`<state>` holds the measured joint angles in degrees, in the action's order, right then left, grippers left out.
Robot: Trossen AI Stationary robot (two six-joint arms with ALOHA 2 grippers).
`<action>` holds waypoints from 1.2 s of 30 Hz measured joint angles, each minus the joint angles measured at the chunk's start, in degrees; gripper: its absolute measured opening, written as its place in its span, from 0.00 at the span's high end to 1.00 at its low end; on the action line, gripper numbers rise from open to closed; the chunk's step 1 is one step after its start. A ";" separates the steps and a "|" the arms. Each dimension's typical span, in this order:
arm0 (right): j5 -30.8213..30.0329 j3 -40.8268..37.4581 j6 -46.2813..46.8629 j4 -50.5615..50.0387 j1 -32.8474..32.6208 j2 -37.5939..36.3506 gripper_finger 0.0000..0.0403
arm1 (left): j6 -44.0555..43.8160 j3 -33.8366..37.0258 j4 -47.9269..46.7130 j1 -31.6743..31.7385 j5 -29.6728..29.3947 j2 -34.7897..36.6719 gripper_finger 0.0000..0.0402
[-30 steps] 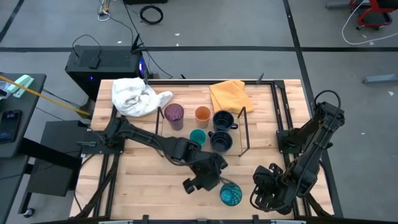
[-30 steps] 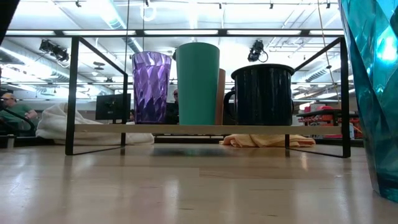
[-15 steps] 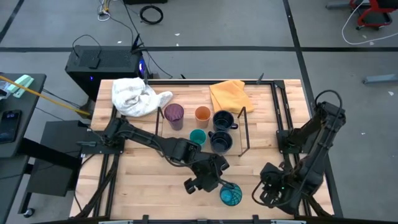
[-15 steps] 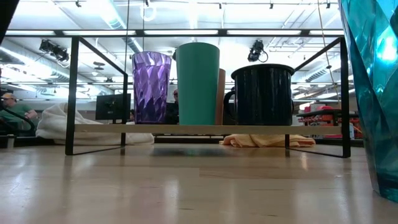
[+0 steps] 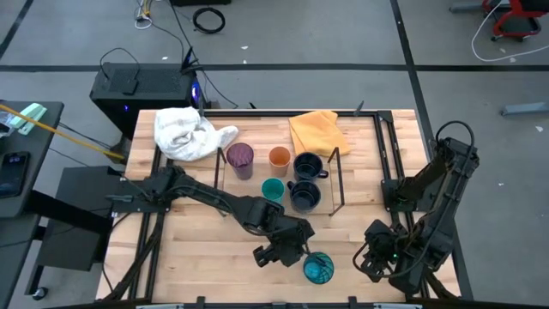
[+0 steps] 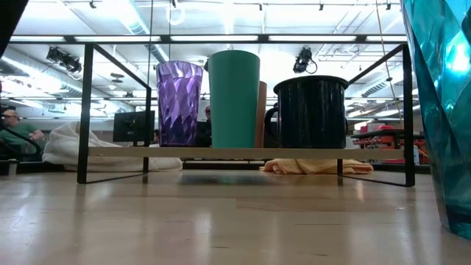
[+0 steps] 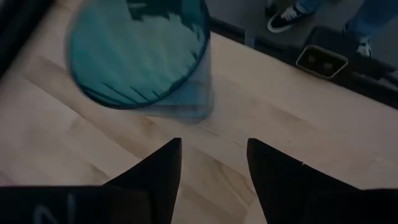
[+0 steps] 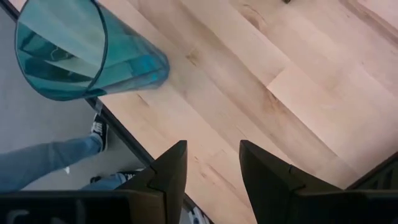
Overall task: Stack small to large cups/mugs on shelf
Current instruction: Put the blue transparent glass on the shelf
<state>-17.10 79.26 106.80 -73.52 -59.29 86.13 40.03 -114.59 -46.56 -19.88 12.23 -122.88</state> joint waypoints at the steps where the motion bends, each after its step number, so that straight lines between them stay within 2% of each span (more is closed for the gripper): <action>1: -0.01 0.00 -0.02 0.00 0.00 0.00 0.62 | 0.21 0.00 0.08 -0.22 -0.13 -0.54 0.53; 4: -0.01 0.00 -0.02 -0.03 0.00 0.00 0.62 | 2.25 0.00 0.56 -1.09 -1.13 -1.06 0.53; 8: -0.02 0.00 0.05 -0.09 0.00 0.00 0.62 | 2.79 -0.19 4.62 -1.64 -5.66 -1.04 0.53; 15: -0.13 0.00 0.03 0.00 0.00 0.00 0.62 | 2.90 -5.88 3.88 0.97 -8.80 -0.97 0.54; 18: -0.14 0.00 0.02 0.02 0.00 0.00 0.62 | 2.70 -8.06 2.82 1.94 -8.27 -0.97 0.55; 20: -0.13 0.00 0.00 0.04 0.00 0.00 0.62 | 3.24 -9.53 0.60 2.13 -5.72 -0.97 0.55; 29: -0.11 0.00 -0.47 0.07 0.02 0.02 0.62 | 5.74 -9.73 -2.48 -0.55 -2.76 -1.00 0.55; 33: -0.09 0.00 -0.48 0.04 0.00 0.02 0.62 | 9.48 -9.73 -1.91 -1.85 -3.49 -1.00 0.55; 36: -0.07 0.00 -0.48 0.02 0.00 0.02 0.62 | 9.23 -9.70 -0.05 -2.20 -7.16 -1.02 0.55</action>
<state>-17.17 79.27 106.32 -73.49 -59.29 86.15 49.26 -124.29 -46.61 -22.08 5.08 -123.90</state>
